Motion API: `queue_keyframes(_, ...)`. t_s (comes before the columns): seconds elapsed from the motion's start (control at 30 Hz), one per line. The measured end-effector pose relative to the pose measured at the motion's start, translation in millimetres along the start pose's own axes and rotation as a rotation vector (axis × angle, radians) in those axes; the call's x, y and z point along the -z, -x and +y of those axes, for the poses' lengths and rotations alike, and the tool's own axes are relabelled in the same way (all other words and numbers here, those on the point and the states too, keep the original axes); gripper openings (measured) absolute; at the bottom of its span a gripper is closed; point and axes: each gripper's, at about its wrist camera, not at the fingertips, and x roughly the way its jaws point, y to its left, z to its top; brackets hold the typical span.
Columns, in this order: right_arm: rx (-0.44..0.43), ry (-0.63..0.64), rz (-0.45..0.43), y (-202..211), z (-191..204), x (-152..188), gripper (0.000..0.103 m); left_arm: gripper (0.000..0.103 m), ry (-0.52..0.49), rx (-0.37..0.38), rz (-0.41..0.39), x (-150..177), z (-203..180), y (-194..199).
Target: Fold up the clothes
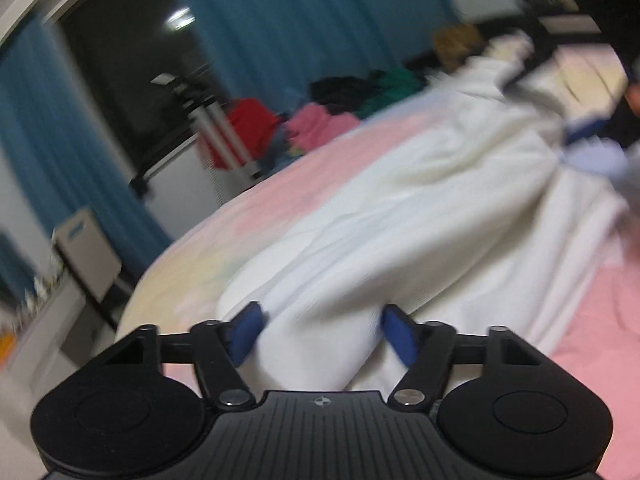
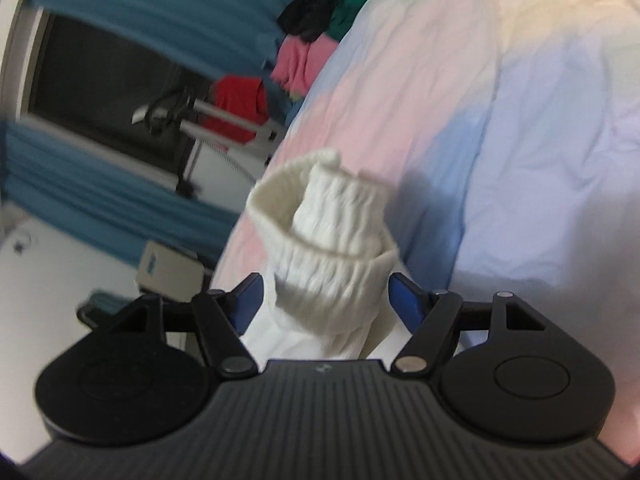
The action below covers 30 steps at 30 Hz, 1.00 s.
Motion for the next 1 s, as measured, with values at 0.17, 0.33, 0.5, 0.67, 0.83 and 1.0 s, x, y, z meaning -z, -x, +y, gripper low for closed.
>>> queue_keyframes(0.17,0.082,0.103,-0.058,-9.9,13.9,5.9,0.069,0.035,0.173,0.018,-0.041,9.2,17.6,50.2)
queue_keyframes(0.33,0.089,0.217,-0.111,2.3,30.2,12.4,0.043,0.021,0.213,0.087,-0.045,14.2,42.1,89.5)
queue_keyframes(0.5,0.128,0.239,-0.092,11.6,27.4,20.3,0.043,0.011,0.155,0.168,0.038,29.9,45.7,108.9)
queue_keyframes(0.67,0.203,0.152,-0.066,4.2,5.3,19.4,0.063,0.013,0.106,0.188,0.109,41.2,39.9,99.0)
queue_keyframes(0.83,0.224,0.109,-0.038,0.2,-4.6,22.1,0.084,0.014,0.174,0.207,0.133,43.3,50.8,90.6)
queue_keyframes(1.0,0.164,-0.001,0.050,-17.0,-20.0,28.3,0.084,0.017,0.320,0.248,0.170,44.8,71.3,77.2)
